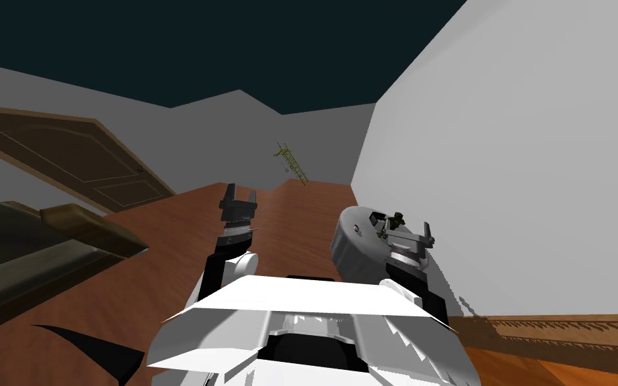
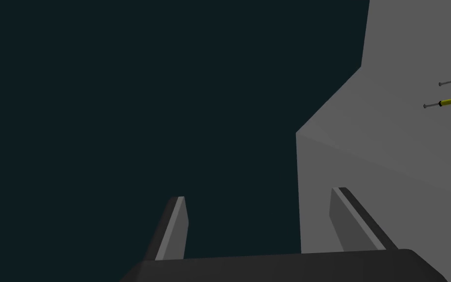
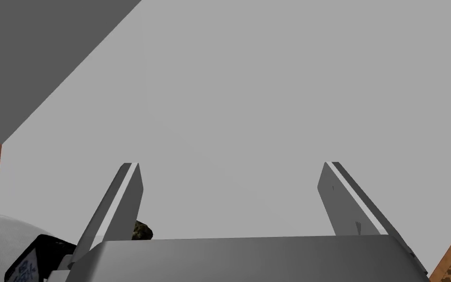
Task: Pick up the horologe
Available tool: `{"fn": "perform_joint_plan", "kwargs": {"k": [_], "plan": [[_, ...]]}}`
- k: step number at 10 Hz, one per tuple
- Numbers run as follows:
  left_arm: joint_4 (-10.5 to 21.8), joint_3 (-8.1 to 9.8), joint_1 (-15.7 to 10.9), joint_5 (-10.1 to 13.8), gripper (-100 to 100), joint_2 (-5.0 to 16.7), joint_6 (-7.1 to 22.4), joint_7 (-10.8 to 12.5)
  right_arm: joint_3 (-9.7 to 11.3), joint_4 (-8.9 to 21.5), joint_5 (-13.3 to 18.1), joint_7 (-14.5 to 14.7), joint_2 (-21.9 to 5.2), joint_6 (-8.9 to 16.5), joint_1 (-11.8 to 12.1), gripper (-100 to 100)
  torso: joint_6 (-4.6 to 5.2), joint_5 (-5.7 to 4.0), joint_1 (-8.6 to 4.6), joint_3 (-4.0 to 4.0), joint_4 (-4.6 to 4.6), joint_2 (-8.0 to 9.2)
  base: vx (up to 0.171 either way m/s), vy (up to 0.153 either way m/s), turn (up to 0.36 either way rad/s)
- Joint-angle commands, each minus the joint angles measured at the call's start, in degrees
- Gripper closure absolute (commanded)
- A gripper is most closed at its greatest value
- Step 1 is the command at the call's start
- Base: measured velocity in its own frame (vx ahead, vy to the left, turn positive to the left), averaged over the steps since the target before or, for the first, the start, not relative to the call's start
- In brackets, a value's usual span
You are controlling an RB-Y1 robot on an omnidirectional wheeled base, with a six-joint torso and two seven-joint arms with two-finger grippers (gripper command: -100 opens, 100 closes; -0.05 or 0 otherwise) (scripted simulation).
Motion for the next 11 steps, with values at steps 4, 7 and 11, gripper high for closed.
{"fn": "perform_joint_plan", "kwargs": {"k": [4,7,11], "plan": [[0.00,0.00,0.00,0.00,0,0.00,0.00,0.00,-0.10,1.94,-7.99,0.34,-0.12,-0.58,1.41,-100,0.01,0.00,-0.01,-0.01,0.00,-0.01,0.002,0.041,0.168],[0.00,0.00,0.00,0.00,0,0.00,0.00,0.00,-0.23,2.93,-13.33,0.50,-0.20,-0.70,2.14,-100,0.01,-0.01,-0.04,0.00,0.00,0.01,0.002,0.031,0.125],[0.00,0.00,0.00,0.00,0,0.00,0.00,0.00,-0.38,3.98,-19.30,0.63,-0.34,-0.77,2.89,-100,0.01,-0.02,-0.09,0.01,0.00,0.01,0.005,0.020,0.103]]}}
